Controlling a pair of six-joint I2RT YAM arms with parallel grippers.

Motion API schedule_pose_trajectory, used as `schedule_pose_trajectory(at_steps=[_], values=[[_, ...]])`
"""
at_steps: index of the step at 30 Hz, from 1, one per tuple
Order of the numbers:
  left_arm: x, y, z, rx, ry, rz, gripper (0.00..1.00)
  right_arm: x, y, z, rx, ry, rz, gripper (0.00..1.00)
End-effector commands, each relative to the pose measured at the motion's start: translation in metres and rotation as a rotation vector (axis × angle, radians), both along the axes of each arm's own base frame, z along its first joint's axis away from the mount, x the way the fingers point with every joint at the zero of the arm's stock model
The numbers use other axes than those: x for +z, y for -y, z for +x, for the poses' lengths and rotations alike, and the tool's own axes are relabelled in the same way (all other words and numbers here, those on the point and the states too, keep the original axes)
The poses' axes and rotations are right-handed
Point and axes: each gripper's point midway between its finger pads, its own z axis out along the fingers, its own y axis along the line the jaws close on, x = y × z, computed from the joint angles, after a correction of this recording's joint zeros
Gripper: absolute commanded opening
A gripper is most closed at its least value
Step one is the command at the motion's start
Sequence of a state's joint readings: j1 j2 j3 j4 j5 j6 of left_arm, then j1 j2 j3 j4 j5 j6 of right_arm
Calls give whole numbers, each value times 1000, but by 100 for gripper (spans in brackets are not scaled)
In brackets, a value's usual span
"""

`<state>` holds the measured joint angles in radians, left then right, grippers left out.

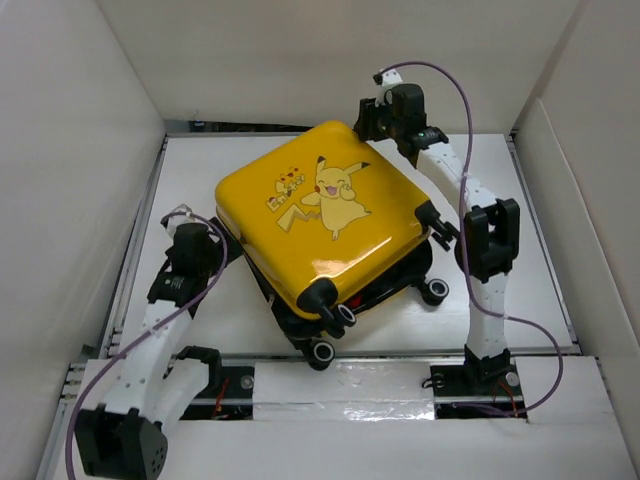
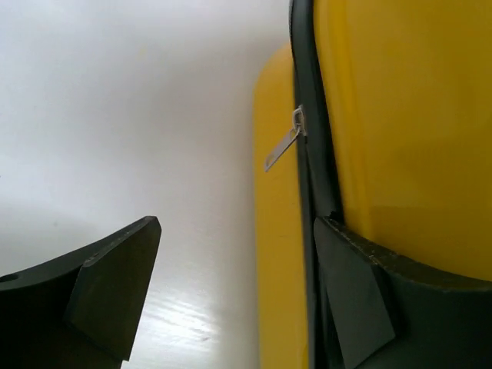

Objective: Pack the luggage

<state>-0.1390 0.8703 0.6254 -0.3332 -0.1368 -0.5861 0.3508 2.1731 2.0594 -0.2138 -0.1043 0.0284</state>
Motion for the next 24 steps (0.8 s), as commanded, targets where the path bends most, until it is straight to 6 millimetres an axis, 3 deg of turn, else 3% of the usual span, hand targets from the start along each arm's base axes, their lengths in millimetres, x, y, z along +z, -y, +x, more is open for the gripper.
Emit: schedule_pose_trajectory(at_steps=[1,2,3,4,5,7,8,9,10,11,12,13,14,15,16,17,18,19,20,21,23,24], values=[[159,37,38,-45,558,-244,81,61,-19,-51,152,-2,138,61],[176,36,40,-32,619,-266,81,86,-15,-59,149,38,152,65],[196,36,42,-26,688,-289,80,78,6,-60,106,26,144,67],[201,36,47,-23,698,-296,77,83,16,-67,84,33,139,68],[219,36,49,-20,736,-303,76,85,22,-77,72,34,130,68],[231,35,60,-7,766,-301,74,87,48,-111,17,50,119,67],[243,32,68,17,807,-300,73,90,61,-142,-11,77,147,52],[255,31,67,15,846,-308,73,135,65,-159,-8,177,201,33],[258,26,74,40,860,-300,73,97,64,-180,-18,116,197,18],[261,26,87,51,859,-291,73,97,63,-201,-16,127,230,2],[266,16,98,77,865,-275,73,96,63,-220,-11,135,234,0],[252,21,119,64,814,-271,72,115,67,-253,7,185,253,0],[269,22,130,49,840,-271,72,89,53,-277,63,138,221,0],[290,21,128,40,875,-258,71,69,52,-299,86,73,188,0],[267,23,156,35,789,-231,71,76,57,-324,102,97,199,0],[277,30,185,-23,766,-199,71,45,49,-346,147,29,180,0],[268,33,198,-63,698,-176,70,24,54,-365,158,-44,156,0],[231,41,229,-129,586,-173,70,13,56,-380,172,-76,156,0],[264,40,244,-172,625,-140,70,13,59,-399,190,-84,207,0],[246,37,254,-191,533,-128,70,-11,59,-416,221,-156,188,0],[224,35,291,-251,449,-128,70,-16,57,-444,292,-211,223,0],[201,33,305,-313,381,-130,70,-25,55,-463,344,-276,220,0]])
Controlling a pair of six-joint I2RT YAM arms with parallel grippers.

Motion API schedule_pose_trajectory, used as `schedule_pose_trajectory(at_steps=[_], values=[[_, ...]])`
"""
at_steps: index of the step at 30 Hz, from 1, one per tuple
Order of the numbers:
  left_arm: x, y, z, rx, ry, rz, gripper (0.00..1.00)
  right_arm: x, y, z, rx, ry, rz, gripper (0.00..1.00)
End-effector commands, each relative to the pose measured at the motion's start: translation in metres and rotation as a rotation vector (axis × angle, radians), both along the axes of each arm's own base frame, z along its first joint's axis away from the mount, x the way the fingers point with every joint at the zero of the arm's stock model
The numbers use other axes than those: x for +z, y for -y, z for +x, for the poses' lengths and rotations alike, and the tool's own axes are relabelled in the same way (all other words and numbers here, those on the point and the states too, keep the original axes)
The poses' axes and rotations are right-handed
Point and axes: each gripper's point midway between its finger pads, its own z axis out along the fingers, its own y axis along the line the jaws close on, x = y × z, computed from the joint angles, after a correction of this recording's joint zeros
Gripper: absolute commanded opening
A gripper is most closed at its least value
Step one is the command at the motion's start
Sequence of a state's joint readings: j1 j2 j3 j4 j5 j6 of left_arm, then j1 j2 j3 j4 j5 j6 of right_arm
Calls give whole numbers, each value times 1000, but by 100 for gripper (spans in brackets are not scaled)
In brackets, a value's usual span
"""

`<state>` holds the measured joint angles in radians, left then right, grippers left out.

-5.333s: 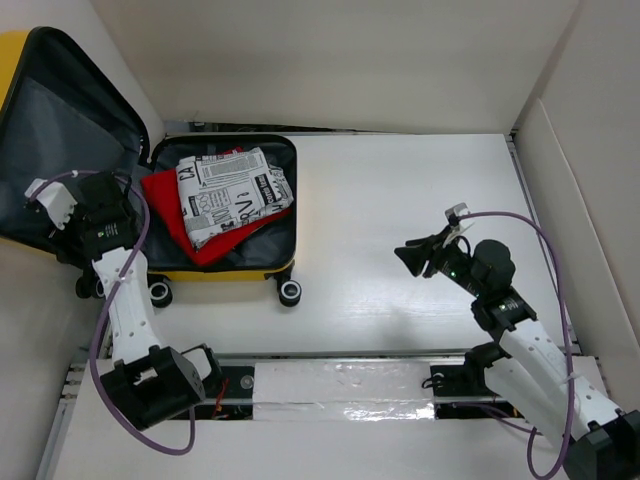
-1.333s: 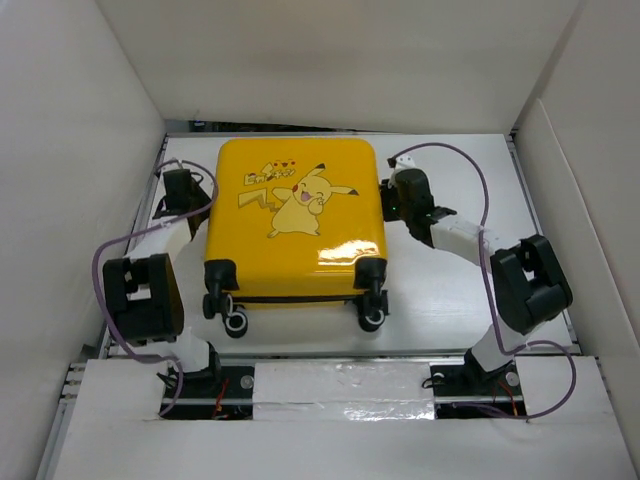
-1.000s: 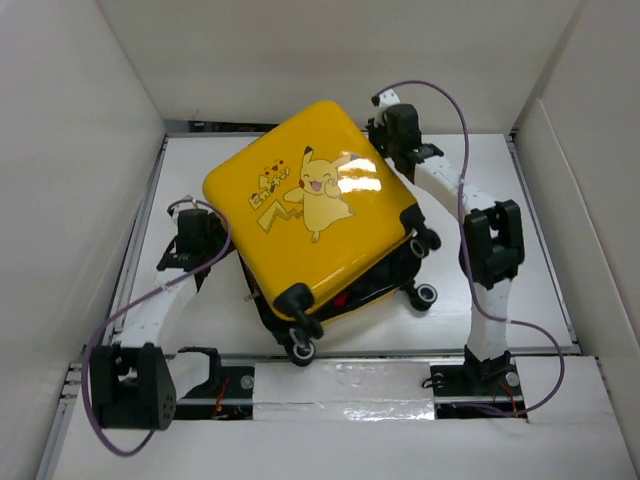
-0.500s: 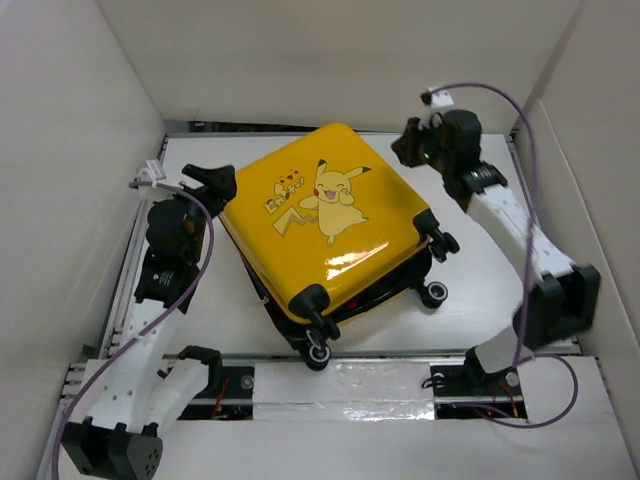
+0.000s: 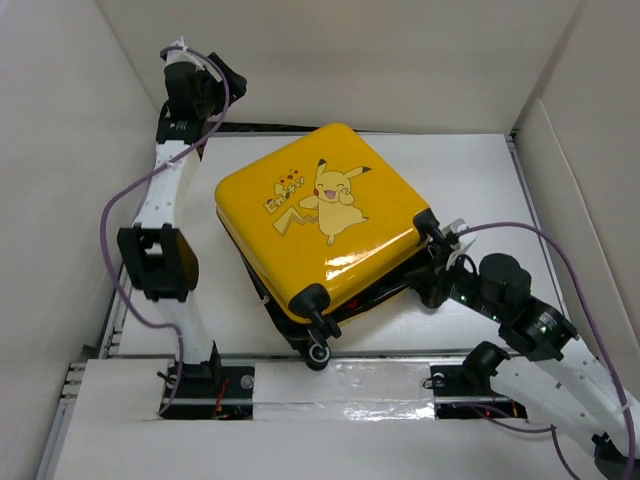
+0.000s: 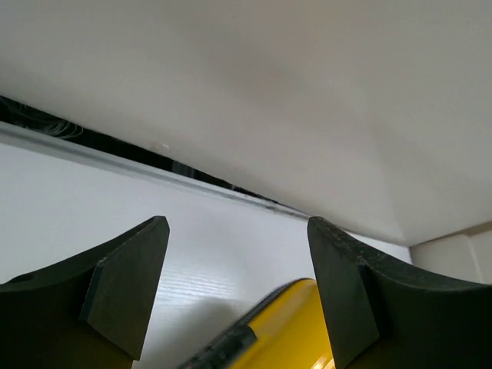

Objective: Pack the luggage

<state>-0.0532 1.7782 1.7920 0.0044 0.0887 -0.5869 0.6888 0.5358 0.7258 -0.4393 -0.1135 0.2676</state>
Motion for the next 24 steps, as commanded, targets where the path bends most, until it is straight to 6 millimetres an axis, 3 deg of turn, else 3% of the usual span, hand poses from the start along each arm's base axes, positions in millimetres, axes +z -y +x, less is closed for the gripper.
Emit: schedule_pose_trajectory(at_steps=[1,4,7,10,11,12,17,20,21,23,24], values=[[-72,4,16,-218,-238,90,70,-41,0,-50,117,-219,-48,0],[-91,-7,26,-242,-269,92,70,-64,-3,-68,155,-305,-64,0],[-133,-14,29,-268,-332,87,70,-95,-4,-63,123,-372,-116,1],[-157,-9,27,-308,-377,85,70,-114,-15,-52,112,-406,-164,5],[-168,-4,25,-343,-394,70,70,-112,-19,-48,107,-400,-167,9],[-171,-2,24,-359,-396,67,70,-107,-24,-39,99,-372,-153,11],[-203,15,18,-421,-451,63,70,-116,-5,24,-166,-241,-247,19],[-220,17,10,-382,-490,104,68,-104,0,63,-254,-166,-182,21],[-234,21,2,-374,-524,117,68,-97,-2,79,-282,-132,-150,21],[-230,15,-3,-333,-520,127,68,-81,0,105,-304,-70,-106,21],[-248,15,-17,-327,-563,107,68,-77,-3,122,-317,-46,-87,21]])
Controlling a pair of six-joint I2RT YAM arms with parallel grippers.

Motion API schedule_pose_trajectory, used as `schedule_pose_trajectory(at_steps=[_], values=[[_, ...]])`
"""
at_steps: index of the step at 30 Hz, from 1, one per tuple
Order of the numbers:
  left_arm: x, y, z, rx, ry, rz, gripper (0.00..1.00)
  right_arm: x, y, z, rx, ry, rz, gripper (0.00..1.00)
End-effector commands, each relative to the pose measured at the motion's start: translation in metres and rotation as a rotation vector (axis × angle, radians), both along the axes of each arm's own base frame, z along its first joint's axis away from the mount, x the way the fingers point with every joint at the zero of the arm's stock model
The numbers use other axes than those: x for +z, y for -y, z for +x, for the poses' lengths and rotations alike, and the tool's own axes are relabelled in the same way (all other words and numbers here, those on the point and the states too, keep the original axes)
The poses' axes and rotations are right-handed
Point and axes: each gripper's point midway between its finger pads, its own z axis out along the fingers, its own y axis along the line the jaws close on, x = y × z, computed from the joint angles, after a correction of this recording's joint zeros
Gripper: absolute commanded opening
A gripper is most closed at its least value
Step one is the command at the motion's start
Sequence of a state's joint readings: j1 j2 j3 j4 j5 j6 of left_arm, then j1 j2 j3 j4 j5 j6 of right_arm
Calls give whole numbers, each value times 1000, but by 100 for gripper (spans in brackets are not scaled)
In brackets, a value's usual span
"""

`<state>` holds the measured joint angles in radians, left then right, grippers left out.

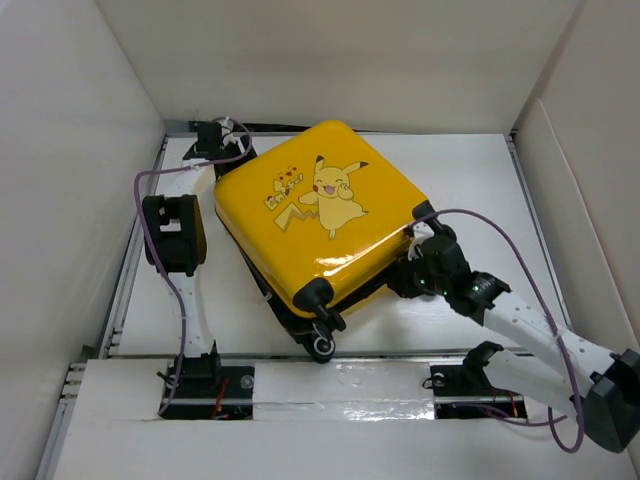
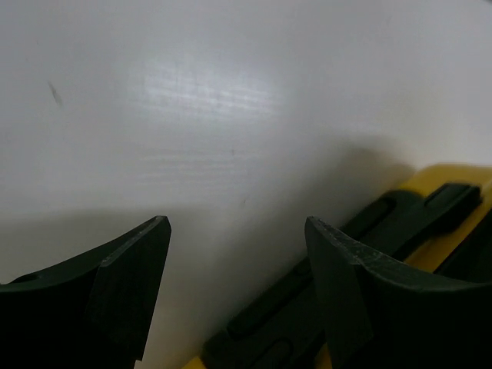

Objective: Pack the luggage

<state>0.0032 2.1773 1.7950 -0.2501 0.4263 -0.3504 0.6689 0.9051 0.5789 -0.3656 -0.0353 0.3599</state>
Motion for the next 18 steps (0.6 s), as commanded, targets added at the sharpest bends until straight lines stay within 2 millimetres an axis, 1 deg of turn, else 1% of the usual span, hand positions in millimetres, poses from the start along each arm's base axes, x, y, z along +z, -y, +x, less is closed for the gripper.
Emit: schedule_pose_trajectory(at_steps=[1,2,3,4,5,6,7,8,9,10,11,12,13,14,15,16,17,18], values=[[22,1,-16,48,54,-1,68,83,1,111,-186,394,117,21],[37,2,-23,67,82,-24,68,88,-1,122,-183,416,110,21],[15,-2,-40,94,32,-45,68,96,-4,135,-181,445,125,22],[24,0,-40,128,62,-87,67,81,-14,147,-149,402,113,21],[38,0,-48,149,85,-104,67,103,-20,165,-130,438,142,22],[47,-1,-59,177,122,-124,67,89,-39,174,-64,393,156,21],[32,5,-67,167,94,-122,67,92,-45,184,-40,390,168,22],[51,0,-74,216,135,-128,68,124,-58,202,-11,447,193,22],[31,5,-96,221,96,-128,68,122,-70,205,29,422,186,22],[40,10,-100,221,147,-142,67,106,-83,216,56,379,164,23],[58,4,-111,264,197,-152,67,109,-88,226,66,380,148,23],[34,1,-133,288,152,-147,67,135,-104,235,94,410,167,23],[40,-2,-139,306,192,-152,67,139,-114,240,136,400,178,23],[55,-8,-150,340,243,-155,67,120,-122,252,151,354,153,23],[33,-10,-171,373,194,-165,67,147,-135,258,173,378,172,24],[37,-9,-179,385,219,-177,67,152,-142,263,196,374,179,26],[59,-10,-192,391,297,-209,66,155,-146,271,207,376,163,32],[39,-11,-211,403,271,-216,65,126,-143,278,204,286,113,36]])
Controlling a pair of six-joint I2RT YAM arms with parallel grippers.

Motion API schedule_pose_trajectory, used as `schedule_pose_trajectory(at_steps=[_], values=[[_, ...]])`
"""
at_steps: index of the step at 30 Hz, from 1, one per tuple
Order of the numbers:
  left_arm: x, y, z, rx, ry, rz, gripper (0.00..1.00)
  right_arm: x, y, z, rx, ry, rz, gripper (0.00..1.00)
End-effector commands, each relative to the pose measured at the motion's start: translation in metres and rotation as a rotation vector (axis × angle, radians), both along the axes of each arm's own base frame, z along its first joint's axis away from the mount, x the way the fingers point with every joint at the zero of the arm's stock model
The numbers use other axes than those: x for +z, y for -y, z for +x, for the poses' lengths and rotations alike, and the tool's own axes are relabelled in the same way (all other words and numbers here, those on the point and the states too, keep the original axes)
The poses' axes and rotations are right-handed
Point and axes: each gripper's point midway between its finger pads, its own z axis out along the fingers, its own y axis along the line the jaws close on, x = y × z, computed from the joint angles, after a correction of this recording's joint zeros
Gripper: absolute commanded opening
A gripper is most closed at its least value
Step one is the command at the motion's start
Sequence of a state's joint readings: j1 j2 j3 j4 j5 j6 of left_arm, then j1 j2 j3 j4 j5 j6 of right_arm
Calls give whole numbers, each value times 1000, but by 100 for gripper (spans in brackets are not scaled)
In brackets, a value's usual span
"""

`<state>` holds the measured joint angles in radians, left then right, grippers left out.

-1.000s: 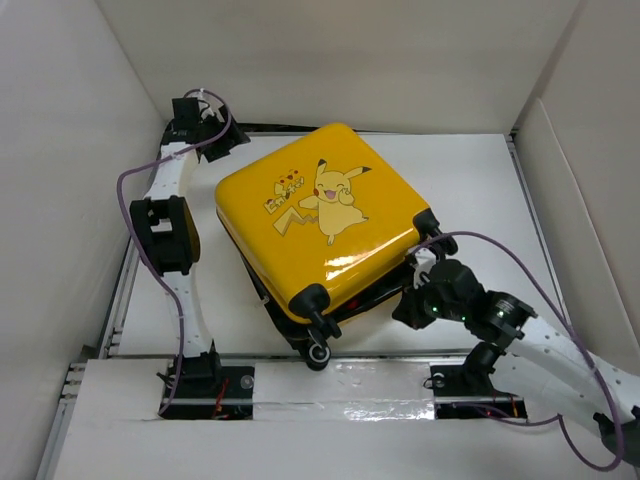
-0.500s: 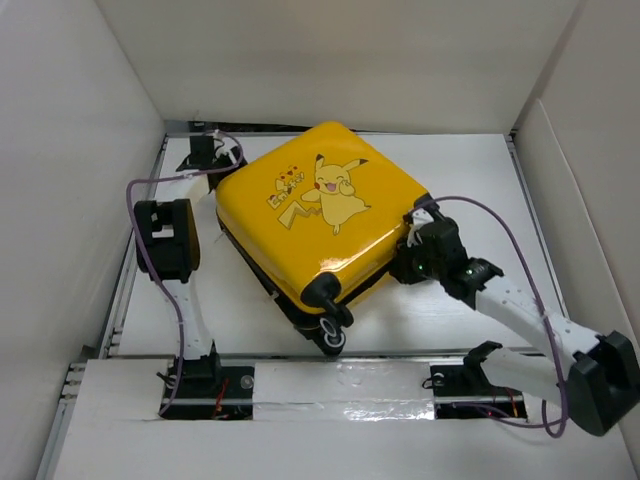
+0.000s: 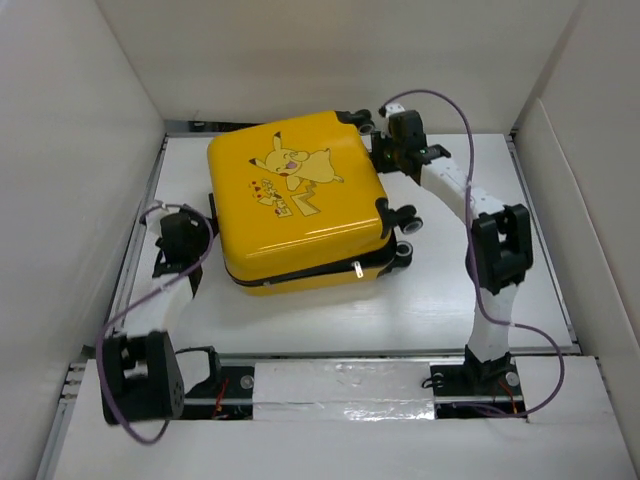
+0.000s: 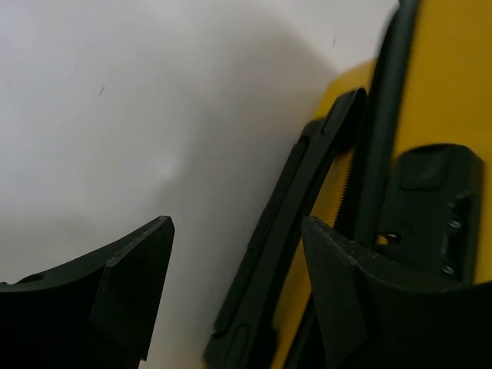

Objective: Pack the luggage

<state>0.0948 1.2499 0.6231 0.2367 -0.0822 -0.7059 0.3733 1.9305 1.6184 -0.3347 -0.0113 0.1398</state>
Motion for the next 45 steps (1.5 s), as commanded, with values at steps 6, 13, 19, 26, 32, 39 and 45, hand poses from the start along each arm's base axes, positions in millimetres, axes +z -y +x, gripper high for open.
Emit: schedule_pose_trajectory(at_steps=[6,13,19,26,32,39,45], values=[[64,71,-63,-208,294,-107,66,136,-70,9,293,256,184,79],[165,58,-50,-126,537,-113,73,175,9,-75,161,419,271,79],[233,49,-34,-75,670,-112,76,125,19,-195,168,425,304,6],[260,49,-18,-72,665,-129,67,35,41,-261,133,296,262,7],[238,36,14,-37,616,-85,64,2,38,-264,138,229,249,6],[260,34,144,-233,397,101,62,-12,24,-252,149,207,252,6],[176,13,226,-394,150,44,62,-24,15,-236,139,178,226,6]])
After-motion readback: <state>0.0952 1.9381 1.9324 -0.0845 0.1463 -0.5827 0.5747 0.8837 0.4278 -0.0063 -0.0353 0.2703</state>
